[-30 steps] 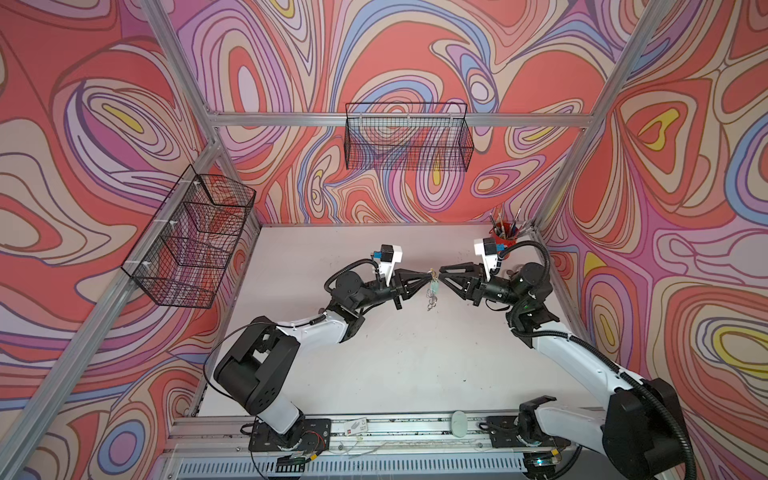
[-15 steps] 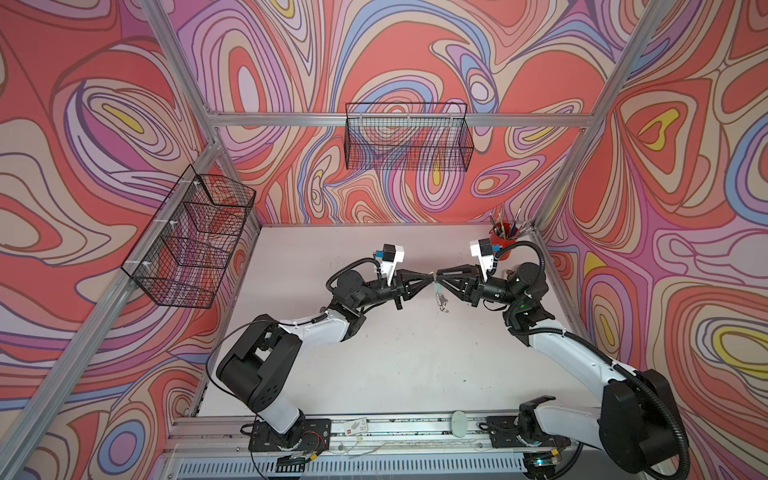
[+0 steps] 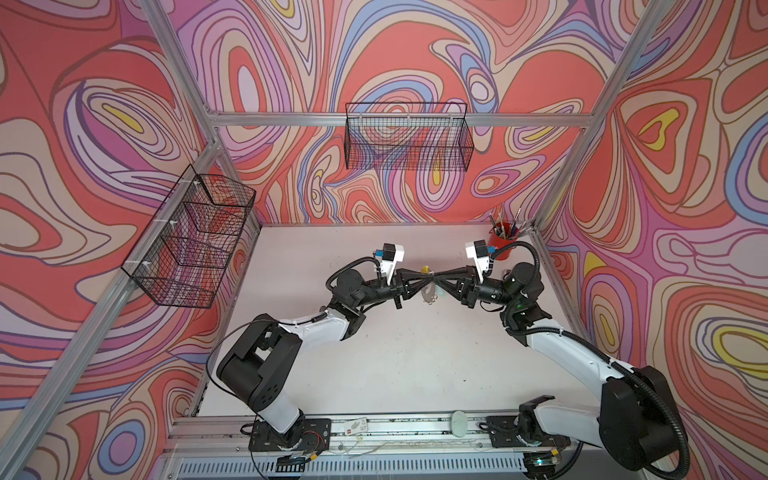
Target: Put the keys on the keyring
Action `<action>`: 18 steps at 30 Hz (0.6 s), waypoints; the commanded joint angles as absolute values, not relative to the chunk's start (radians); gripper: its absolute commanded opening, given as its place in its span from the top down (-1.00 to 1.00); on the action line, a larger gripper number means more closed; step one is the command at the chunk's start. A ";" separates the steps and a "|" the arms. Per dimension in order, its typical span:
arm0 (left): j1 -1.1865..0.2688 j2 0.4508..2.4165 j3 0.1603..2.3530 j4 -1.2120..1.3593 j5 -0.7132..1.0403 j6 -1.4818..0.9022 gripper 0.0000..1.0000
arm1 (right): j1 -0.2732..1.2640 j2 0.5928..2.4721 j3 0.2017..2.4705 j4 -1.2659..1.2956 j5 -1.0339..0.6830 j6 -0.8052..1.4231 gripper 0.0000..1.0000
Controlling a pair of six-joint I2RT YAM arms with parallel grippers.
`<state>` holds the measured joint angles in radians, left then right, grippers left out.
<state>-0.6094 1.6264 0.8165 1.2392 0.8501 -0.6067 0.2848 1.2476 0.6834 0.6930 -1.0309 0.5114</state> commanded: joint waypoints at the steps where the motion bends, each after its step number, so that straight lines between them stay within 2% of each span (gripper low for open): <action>1: -0.612 1.634 0.840 1.316 0.861 -0.611 1.00 | 0.298 1.259 0.685 0.684 -1.037 0.506 1.00; 10: -0.604 1.616 0.815 1.286 0.887 -0.595 1.00 | 0.298 1.214 0.688 0.569 -0.966 0.397 1.00; 14: -0.601 1.574 0.809 1.180 0.893 -0.544 0.84 | 0.298 1.205 0.708 0.506 -0.956 0.345 1.00; 18: -0.575 1.512 0.805 1.018 0.896 -0.479 0.56 | 0.299 1.198 0.717 0.462 -0.944 0.284 1.00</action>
